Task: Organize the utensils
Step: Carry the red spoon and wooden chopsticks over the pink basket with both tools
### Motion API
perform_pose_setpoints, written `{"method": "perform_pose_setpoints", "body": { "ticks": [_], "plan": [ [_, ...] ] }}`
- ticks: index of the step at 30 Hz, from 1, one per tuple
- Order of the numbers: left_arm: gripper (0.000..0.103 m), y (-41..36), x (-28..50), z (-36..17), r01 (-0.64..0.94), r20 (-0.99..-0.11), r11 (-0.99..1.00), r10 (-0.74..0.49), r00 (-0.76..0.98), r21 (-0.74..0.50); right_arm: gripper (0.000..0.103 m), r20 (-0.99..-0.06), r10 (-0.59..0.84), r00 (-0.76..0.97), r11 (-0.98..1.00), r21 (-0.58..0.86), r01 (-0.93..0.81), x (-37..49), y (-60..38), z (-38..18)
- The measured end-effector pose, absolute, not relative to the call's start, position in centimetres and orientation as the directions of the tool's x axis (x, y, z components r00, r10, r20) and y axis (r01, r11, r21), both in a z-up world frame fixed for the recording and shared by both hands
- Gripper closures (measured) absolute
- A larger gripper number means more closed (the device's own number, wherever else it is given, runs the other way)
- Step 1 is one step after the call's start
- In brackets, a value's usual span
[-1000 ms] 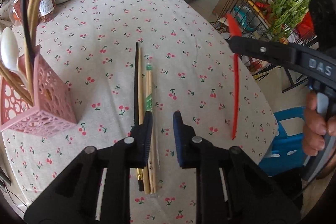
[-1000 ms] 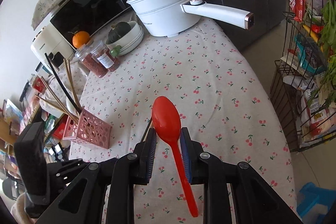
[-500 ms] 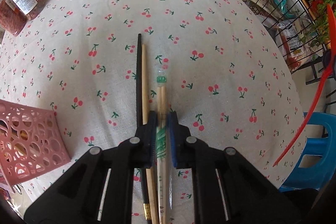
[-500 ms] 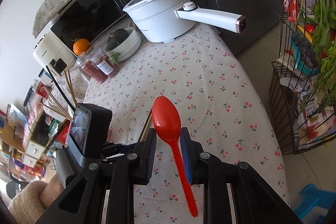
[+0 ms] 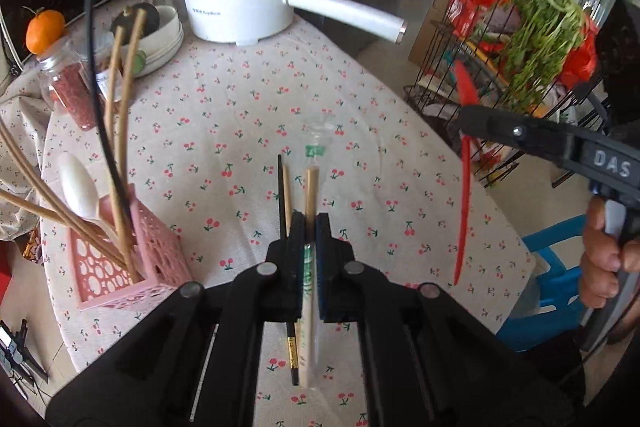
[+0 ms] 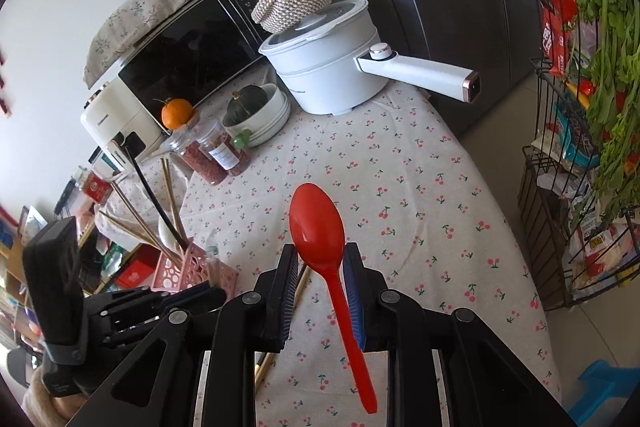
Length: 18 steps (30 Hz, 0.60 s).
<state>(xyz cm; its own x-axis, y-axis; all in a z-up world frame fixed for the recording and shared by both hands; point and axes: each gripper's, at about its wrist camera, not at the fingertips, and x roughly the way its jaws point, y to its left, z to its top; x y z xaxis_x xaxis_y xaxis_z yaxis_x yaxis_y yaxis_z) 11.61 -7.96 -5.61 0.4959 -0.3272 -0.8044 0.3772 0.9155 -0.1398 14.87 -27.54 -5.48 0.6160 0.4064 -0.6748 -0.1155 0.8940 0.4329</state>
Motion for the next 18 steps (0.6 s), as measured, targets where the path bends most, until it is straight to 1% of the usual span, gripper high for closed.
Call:
{"method": "perform_pose_setpoints", "body": {
  "ticks": [3,8,11,13,15,18],
  "plan": [
    [0.097,-5.6,9.9,-2.4,0.377,-0.723,0.913,-0.366,0.585,-0.157,0.080,-0.635,0.418,0.650,0.892,0.421,-0.163,14.3,-26.3,-3.8],
    [0.097,-1.4,8.6,0.9,0.325,-0.580,0.925,-0.376,0.723,-0.195,0.080,-0.582,0.437,0.686,0.886,0.407,-0.220,13.6,-24.0,-1.9],
    [0.097,1.2,7.8,1.9,0.263,-0.466,0.938,-0.341,0.816,-0.227,0.080,-0.554,0.439,0.707,0.885,0.401,-0.235,13.5,-22.9,-1.3],
    [0.097,2.1,7.4,2.2,0.214,-0.369,0.958,-0.271,0.889,-0.189,0.080,-0.538,0.442,0.718,0.884,0.399,-0.245,13.7,-22.1,-1.1],
    [0.097,2.9,7.4,2.1,0.174,-0.297,0.969,-0.221,0.929,-0.178,0.080,-0.531,0.449,0.718,0.880,0.405,-0.251,14.1,-21.4,-1.1],
    [0.097,4.0,8.2,1.6,0.117,-0.249,0.977,-0.161,0.955,-0.181,0.080,-0.534,0.456,0.712,0.877,0.408,-0.255,14.7,-20.2,-1.4]
  ]
}}
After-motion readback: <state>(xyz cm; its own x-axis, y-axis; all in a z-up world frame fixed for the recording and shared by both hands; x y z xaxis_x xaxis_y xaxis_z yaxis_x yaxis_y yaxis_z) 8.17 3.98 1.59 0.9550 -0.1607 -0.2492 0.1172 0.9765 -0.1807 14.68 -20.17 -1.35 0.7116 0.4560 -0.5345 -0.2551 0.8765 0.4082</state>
